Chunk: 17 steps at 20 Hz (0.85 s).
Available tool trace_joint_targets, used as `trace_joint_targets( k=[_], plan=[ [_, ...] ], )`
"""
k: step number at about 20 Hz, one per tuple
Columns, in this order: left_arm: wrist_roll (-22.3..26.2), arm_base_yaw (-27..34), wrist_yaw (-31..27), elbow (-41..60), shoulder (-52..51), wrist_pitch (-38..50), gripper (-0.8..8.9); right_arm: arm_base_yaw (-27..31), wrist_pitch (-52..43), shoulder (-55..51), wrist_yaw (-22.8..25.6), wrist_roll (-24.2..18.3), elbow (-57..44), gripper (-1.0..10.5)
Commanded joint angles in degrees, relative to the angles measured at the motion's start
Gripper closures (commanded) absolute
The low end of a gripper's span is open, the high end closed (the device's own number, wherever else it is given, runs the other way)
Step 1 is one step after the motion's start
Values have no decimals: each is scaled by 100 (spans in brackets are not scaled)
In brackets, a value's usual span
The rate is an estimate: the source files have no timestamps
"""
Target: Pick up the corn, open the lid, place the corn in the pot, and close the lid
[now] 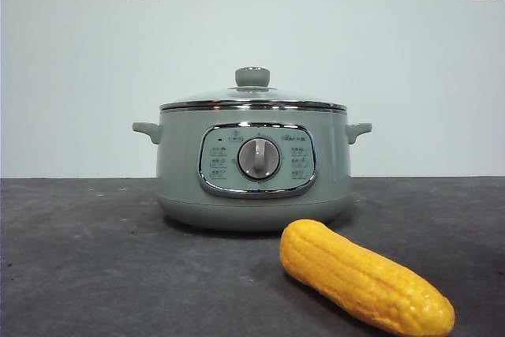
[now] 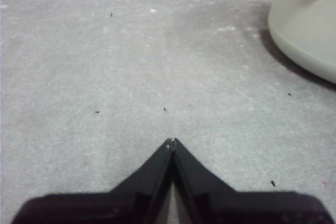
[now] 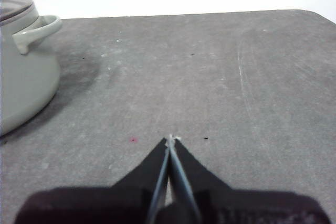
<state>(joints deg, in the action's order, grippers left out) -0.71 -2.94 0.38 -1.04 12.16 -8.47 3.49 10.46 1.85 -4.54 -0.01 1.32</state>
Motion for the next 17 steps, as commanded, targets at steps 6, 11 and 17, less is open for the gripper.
trace_joint_targets(
  k=[6, 11, 17],
  plan=[
    [-35, 17, 0, 59, 0, 39, 814, 7, -15, -20, 2, -24, -48, 946],
    [-37, 17, 2, 59, 0, 42, 814, 7, -15, -20, 4, -22, -48, 946],
    [-39, 15, 0, 59, 0, 68, 814, -7, -13, -20, -42, 203, -48, 946]
  ],
)
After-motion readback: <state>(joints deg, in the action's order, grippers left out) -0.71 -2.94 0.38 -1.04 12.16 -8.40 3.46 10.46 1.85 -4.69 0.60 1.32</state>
